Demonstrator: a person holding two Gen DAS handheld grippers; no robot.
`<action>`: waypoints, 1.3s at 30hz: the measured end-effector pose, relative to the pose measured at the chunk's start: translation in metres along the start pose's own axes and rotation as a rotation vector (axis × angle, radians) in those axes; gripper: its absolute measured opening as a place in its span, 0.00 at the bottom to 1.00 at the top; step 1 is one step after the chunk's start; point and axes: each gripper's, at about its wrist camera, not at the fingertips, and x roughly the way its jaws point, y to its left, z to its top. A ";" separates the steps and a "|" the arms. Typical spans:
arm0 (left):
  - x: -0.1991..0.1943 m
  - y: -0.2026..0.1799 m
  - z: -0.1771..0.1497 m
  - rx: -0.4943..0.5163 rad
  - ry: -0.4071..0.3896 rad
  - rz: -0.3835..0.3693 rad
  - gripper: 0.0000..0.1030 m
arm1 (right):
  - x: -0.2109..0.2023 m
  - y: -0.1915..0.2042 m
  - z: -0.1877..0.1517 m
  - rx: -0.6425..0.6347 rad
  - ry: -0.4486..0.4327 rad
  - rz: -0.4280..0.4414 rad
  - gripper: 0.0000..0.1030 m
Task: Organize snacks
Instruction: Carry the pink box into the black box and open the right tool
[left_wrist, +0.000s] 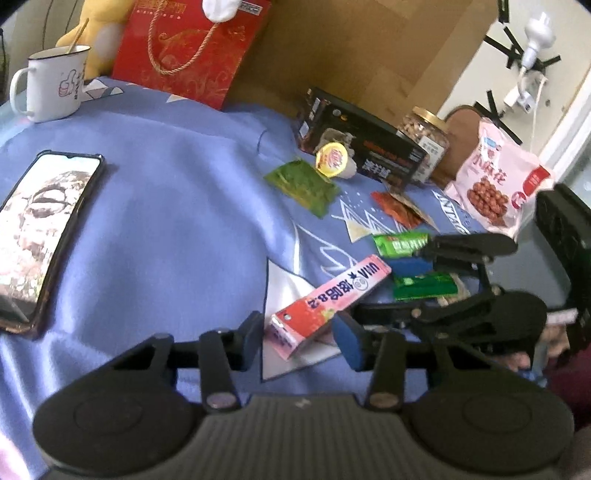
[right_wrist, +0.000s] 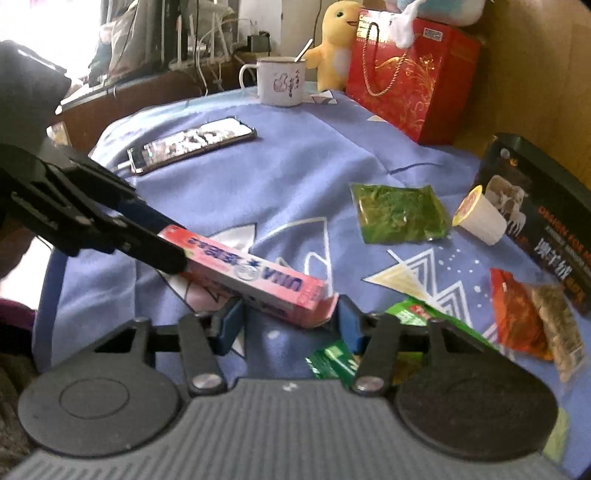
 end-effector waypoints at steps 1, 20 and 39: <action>0.002 -0.002 0.002 0.012 -0.007 0.017 0.41 | 0.000 0.002 0.000 -0.005 -0.010 -0.016 0.48; 0.093 -0.098 0.162 0.211 -0.167 -0.064 0.42 | -0.057 -0.120 0.026 0.214 -0.268 -0.410 0.45; 0.199 -0.145 0.214 0.232 -0.118 -0.040 0.48 | -0.070 -0.222 0.001 0.430 -0.366 -0.555 0.55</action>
